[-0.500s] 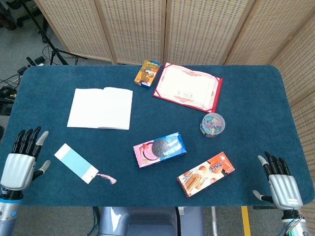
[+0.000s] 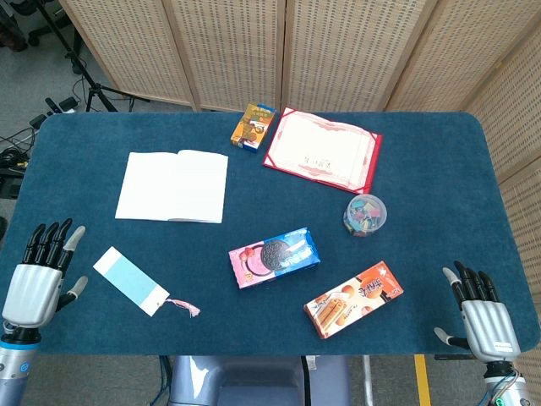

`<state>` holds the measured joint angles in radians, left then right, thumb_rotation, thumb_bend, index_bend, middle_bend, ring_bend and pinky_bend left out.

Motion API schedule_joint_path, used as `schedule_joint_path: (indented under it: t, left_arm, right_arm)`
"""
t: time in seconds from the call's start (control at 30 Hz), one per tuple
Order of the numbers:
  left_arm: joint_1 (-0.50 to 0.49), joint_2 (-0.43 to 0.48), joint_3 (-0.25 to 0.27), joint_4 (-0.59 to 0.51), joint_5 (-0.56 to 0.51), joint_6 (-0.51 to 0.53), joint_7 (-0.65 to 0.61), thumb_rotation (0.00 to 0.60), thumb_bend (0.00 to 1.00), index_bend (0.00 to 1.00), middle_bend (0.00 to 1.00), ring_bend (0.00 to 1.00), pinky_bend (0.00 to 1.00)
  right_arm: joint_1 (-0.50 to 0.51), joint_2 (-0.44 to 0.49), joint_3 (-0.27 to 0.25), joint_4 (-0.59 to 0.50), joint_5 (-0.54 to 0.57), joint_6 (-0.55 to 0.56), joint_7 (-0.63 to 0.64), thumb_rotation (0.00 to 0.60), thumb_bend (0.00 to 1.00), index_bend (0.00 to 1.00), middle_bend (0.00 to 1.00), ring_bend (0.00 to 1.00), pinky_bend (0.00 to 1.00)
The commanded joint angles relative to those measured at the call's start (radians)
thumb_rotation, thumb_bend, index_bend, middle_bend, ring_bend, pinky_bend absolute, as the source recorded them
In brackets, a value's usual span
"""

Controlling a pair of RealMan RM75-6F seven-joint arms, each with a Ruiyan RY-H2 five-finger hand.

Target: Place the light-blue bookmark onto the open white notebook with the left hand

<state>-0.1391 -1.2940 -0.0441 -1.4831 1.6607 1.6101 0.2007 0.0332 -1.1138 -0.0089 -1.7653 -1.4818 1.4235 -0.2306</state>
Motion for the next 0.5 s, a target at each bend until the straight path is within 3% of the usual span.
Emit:
schedule_joint_path:
  t: [0.03, 0.5]
  left_arm:
    - [-0.002, 0.000, 0.000, 0.002, -0.003, -0.005, -0.002, 0.600, 0.21, 0.00, 0.00, 0.00, 0.00]
    - [-0.015, 0.009, 0.009, -0.006, -0.007, -0.044, -0.013, 0.600, 0.21, 0.00, 0.00, 0.00, 0.00]
  right_arm:
    - [0.001, 0.000, 0.001, 0.000, 0.003, -0.003, -0.002, 0.600, 0.10, 0.00, 0.00, 0.00, 0.00]
    - [-0.002, 0.009, 0.007, 0.002, 0.015, 0.003, 0.021, 0.600, 0.10, 0.00, 0.00, 0.00, 0.00]
